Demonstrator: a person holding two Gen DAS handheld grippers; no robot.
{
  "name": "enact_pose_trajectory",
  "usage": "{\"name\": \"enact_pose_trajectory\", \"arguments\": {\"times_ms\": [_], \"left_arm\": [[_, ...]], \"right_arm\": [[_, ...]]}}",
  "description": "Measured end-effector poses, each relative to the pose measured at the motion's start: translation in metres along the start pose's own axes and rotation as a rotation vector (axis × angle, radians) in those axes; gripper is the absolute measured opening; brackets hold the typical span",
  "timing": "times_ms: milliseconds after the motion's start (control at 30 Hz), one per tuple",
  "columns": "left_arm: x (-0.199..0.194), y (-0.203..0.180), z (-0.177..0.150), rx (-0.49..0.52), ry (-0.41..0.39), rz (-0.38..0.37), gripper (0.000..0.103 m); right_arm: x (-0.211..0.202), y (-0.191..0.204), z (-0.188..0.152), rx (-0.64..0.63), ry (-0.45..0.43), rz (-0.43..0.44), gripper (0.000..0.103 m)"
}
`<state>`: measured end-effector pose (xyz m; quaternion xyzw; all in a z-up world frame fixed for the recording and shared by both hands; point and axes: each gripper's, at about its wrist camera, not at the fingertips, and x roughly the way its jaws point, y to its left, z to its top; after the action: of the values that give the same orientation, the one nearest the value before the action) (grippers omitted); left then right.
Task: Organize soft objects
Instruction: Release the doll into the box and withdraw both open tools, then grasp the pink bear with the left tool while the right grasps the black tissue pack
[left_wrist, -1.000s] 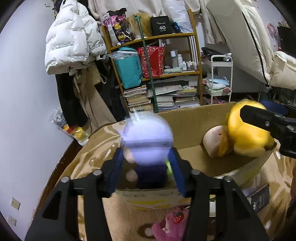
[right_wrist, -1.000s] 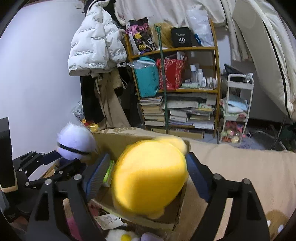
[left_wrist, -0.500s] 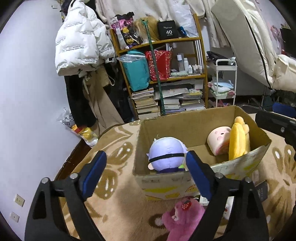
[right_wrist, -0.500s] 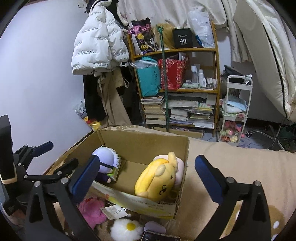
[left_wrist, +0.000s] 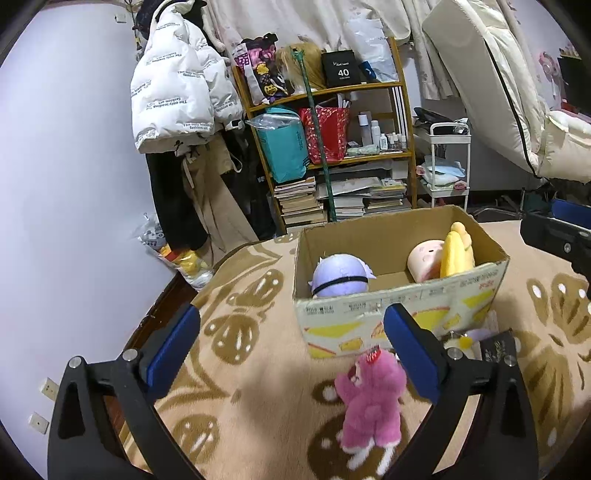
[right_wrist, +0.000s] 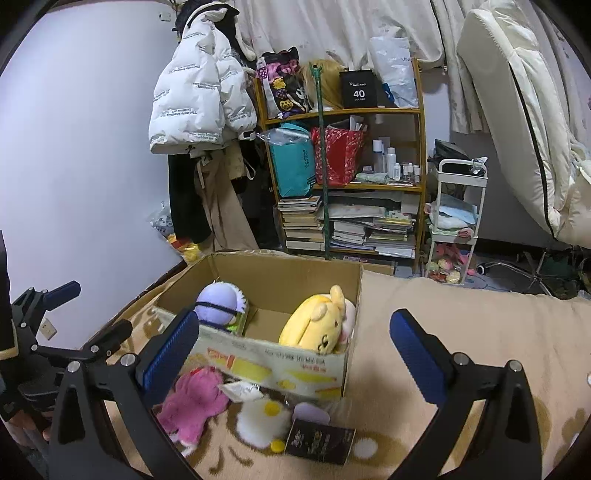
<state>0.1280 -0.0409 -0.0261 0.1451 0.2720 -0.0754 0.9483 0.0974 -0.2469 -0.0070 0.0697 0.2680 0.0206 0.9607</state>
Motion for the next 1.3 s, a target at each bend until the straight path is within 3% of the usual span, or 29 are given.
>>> {"name": "enact_pose_trajectory", "arguments": {"times_ms": [567,1300], "left_arm": [[-0.028,0.001,-0.026,-0.013,0.089,-0.013,0.099],[0.022,-0.01,-0.035,0.004,0.206,-0.05,0.099]], "right_arm": [[-0.03,0.008,-0.033,-0.003,0.061,-0.028,0.103],[0.004,-0.015,-0.05,0.064,0.167,-0.068,0.103]]}}
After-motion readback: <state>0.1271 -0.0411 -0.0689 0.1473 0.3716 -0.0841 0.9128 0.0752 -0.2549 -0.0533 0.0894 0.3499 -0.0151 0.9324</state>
